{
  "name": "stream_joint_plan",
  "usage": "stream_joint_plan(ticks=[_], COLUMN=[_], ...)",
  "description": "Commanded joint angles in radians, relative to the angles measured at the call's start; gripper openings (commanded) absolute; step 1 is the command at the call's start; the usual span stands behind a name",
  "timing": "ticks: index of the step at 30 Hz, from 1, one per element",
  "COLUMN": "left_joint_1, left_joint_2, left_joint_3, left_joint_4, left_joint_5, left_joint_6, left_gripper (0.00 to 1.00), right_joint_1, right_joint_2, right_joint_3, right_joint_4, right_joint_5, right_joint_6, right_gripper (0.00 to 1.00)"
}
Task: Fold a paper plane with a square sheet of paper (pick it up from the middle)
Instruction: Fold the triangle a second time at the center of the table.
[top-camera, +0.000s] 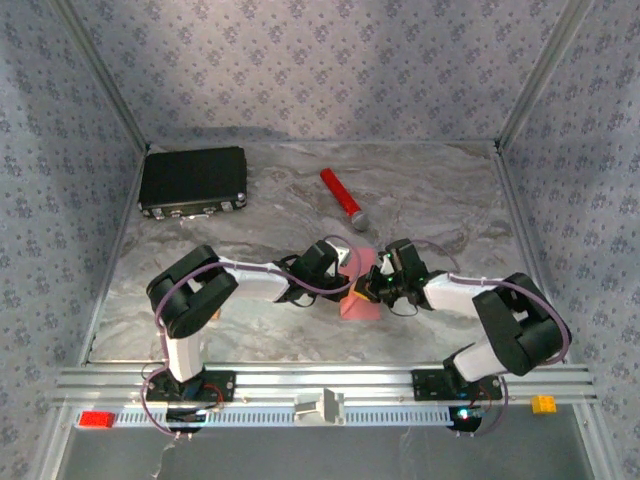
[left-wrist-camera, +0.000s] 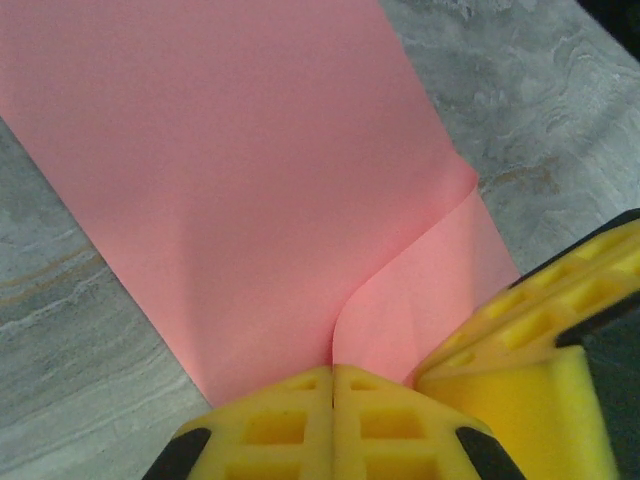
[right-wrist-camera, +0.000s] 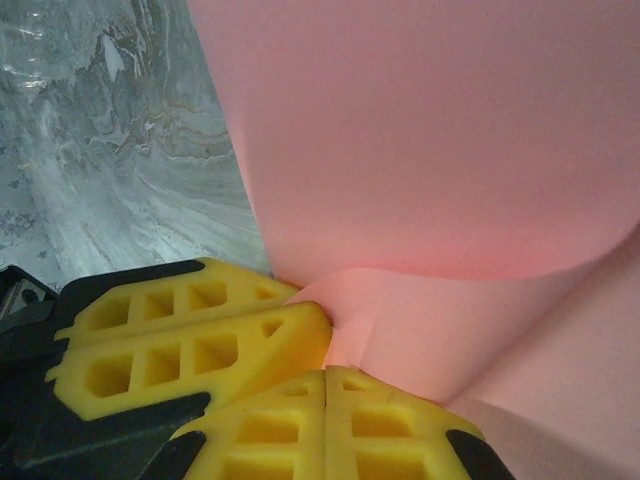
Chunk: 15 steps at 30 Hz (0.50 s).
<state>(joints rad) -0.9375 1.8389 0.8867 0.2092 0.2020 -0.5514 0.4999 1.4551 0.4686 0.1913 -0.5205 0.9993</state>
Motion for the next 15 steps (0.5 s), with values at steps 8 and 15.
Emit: stream_joint_plan(ticks=[8, 15], left_joint_1=[0.002, 0.002], left_joint_2=[0.021, 0.024], left_joint_3=[-0.011, -0.008], left_joint_4=[-0.036, -0.039], left_joint_5=[0.007, 0.007], left_joint_6=[-0.005, -0.004], left_gripper=[0.03, 0.03], right_joint_1=[-0.008, -0.011], right_joint_2=[0.018, 0.007], right_joint_3=[-0.062, -0.09], right_joint_4=[0.051, 0.06], right_joint_5=[0.012, 0.026], right_joint_6=[0.03, 0.044], right_gripper=[0.02, 0.02])
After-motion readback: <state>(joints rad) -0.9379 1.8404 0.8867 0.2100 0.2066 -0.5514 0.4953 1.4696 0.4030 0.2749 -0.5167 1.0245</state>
